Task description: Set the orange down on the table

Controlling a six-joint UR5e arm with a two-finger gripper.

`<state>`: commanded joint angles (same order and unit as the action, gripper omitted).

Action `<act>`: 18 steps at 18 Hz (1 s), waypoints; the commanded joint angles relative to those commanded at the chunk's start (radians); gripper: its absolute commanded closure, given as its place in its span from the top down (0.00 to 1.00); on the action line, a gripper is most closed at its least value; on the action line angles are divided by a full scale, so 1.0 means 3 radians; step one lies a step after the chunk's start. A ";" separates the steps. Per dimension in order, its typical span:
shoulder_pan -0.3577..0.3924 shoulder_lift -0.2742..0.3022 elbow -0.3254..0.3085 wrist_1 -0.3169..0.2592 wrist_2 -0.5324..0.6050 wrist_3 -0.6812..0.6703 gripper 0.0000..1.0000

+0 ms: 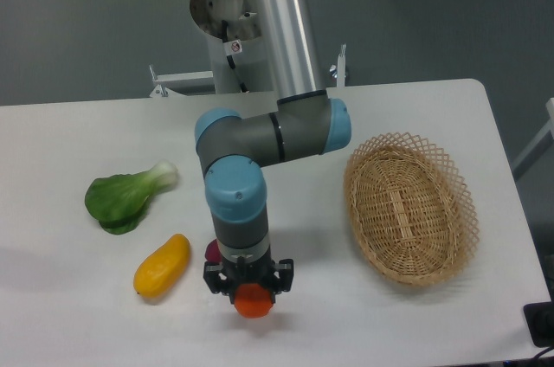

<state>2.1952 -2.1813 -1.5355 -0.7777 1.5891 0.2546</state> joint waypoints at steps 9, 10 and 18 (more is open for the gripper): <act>-0.0123 0.0036 -0.0143 0.0010 0.0103 0.0000 0.64; -0.0123 0.0036 -0.0138 0.0010 0.0103 0.0000 0.66; -0.0123 0.0031 -0.0138 0.0010 0.0154 0.0000 0.77</act>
<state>2.1583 -2.1721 -1.5769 -0.7747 1.6352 0.2546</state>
